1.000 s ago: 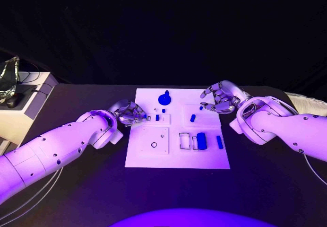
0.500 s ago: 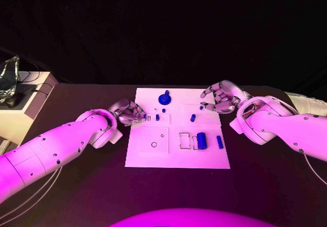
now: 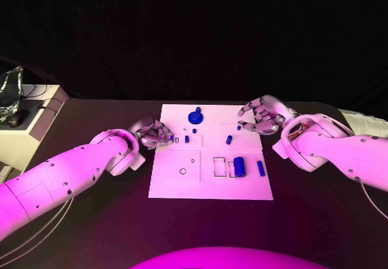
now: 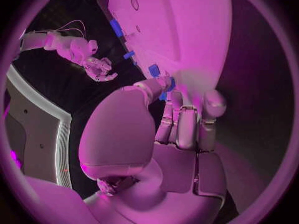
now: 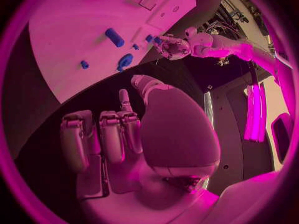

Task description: Assemble the parts on the task board

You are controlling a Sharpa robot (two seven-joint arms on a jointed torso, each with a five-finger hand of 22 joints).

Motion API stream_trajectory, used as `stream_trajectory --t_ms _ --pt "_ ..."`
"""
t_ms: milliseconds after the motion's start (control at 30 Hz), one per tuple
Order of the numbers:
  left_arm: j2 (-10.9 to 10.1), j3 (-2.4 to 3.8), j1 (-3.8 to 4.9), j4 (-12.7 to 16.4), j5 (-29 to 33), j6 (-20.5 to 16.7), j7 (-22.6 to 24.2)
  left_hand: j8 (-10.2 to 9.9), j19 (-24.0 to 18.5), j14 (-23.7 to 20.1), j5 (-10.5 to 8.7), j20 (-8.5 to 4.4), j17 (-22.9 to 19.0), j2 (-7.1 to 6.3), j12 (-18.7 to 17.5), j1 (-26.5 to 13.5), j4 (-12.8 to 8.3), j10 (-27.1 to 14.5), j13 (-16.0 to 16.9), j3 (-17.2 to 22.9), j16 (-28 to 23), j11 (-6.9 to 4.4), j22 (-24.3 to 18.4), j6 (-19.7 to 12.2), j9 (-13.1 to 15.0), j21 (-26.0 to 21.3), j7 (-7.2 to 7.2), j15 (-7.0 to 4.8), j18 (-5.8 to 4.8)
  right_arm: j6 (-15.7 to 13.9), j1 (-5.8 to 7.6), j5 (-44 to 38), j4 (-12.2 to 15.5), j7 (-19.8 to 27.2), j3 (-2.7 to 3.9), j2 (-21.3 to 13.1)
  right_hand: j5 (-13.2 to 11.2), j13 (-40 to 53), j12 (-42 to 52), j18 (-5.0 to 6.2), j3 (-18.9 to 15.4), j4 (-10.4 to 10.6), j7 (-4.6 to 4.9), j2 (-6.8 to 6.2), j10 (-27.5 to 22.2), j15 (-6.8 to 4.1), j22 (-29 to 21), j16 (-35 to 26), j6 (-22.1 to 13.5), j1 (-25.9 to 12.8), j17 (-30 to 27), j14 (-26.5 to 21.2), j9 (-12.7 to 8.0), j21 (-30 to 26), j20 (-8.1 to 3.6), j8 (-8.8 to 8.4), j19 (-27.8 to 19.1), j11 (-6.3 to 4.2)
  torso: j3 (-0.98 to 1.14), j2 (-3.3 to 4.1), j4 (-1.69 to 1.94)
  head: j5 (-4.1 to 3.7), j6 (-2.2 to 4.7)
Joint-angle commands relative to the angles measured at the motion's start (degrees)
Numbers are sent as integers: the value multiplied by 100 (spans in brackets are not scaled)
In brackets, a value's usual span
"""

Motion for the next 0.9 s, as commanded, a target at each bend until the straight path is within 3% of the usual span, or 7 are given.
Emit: stream_trajectory --t_ms 33,167,900 --pt "1 -17 -19 -6 -33 125 -58 -99 0 -1 8 -17 -9 -73 35 0 -45 -42 5 8 40 7 8 -113 47 36 -3 28 13 13 -2 -59 9 18 1 1 8 1306 2 0 51 -5 -20 -14 403 -42 1509 -23 -13 -80 1237 539 4 35 -30 7 590 -42 1 -2 1 0 5" --pt "0 -17 -19 4 -26 160 -38 -235 -5 -7 9 -10 -5 -202 77 -15 -88 -87 5 -46 48 -3 21 -253 4 39 -45 27 12 6 -2 -61 8 15 1 1 8 1306 2 0 51 -5 -20 -14 403 -42 1509 -23 -13 -80 1237 539 4 35 -30 7 590 -42 -2 -2 3 0 4" --pt "0 -15 -20 36 -6 203 -10 -431 6 28 10 -12 74 -275 139 10 -145 -152 -6 -99 81 -10 53 -475 -54 60 -73 22 7 -14 -3 -63 -1 2 1 5 8 1306 2 0 51 -5 -20 -14 403 -42 1509 -23 -13 -80 1237 539 4 35 -30 7 590 -42 -3 1 0 -5 11"
